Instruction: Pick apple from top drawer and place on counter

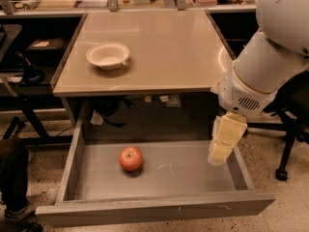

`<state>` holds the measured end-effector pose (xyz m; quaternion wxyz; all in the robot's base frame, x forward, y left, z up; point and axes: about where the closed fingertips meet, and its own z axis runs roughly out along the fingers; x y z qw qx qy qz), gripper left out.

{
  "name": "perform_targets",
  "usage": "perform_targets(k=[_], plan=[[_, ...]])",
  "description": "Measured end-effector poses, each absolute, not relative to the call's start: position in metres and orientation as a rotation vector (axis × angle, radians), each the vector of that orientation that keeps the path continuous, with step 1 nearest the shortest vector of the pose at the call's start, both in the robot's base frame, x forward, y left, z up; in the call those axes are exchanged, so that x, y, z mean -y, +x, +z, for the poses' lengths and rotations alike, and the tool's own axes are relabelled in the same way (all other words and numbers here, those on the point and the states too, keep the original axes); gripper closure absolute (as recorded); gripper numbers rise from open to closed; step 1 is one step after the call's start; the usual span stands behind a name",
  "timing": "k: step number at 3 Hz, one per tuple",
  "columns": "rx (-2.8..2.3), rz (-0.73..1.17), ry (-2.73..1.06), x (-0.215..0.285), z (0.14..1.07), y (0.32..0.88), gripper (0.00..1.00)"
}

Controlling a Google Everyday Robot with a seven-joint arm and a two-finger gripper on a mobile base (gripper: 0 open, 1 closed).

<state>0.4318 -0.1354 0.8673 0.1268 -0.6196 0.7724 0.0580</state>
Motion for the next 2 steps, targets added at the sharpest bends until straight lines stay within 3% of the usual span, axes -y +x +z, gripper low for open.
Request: perform_targets(k=[2], plan=[[-2.212,0.3,-1.762,0.103,0.843,0.416,0.0]])
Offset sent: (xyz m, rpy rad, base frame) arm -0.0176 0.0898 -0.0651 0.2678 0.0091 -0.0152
